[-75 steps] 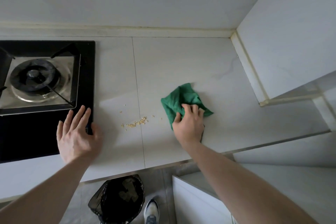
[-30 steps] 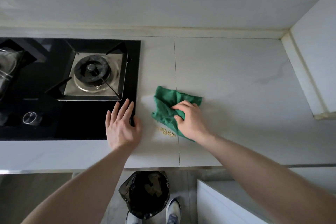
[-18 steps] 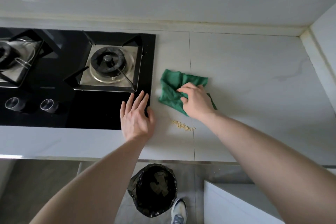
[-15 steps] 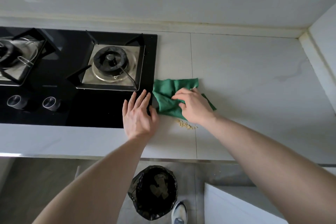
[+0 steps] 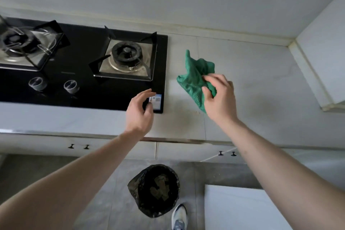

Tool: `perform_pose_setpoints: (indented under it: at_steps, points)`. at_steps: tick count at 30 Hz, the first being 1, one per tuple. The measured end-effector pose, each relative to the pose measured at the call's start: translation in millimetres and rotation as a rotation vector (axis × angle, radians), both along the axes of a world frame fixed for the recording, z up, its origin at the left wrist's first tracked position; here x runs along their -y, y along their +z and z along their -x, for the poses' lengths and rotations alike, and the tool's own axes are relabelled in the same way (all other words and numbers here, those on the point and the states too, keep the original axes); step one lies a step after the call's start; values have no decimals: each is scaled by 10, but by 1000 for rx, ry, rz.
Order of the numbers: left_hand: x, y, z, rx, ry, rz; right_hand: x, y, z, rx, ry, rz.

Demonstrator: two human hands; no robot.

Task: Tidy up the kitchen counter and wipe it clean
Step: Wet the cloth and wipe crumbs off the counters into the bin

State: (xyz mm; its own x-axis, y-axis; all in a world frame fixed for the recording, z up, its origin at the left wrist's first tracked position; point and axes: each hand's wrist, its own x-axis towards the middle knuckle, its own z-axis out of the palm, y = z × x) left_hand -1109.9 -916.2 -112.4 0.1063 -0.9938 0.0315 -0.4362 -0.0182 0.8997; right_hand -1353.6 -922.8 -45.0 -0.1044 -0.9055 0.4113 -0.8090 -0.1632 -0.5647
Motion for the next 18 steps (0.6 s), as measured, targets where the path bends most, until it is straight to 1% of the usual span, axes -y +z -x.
perform_pose_setpoints:
  at_steps: [2,4,5,7,9,11,13,16,18]
  points:
    - [-412,59,-204,2,-15,1,-361,57,-161,39,20,-1]
    - [-862,31,-434,-9,-17,-47,-776,51,-390,86,31,-15]
    - [-1067,-33,-555,-7,-9,-73,-983,21,-516,113,38,-27]
    - [-1419,-225,-751,65,0,-100,-1390,-100,-755,158,75,-73]
    - [-1704,-462,-891,93,48,-166,-1762,-310,-984,170,125,-142]
    - [-1931,-681,-948,82,127,-286,-2073,-574,-1129,143,166,-224]
    - [-2116,-975,-998,124,148,-458,-2287,-861,-1189,129,191,-297]
    - [-2364,-1560,-1080,265,-5,-769,-2455,-1402,-1123,100,148,-456]
    - [-2494,-1971,-1109,329,-104,-919,-2500,-1781,-1021,86,62,-596]
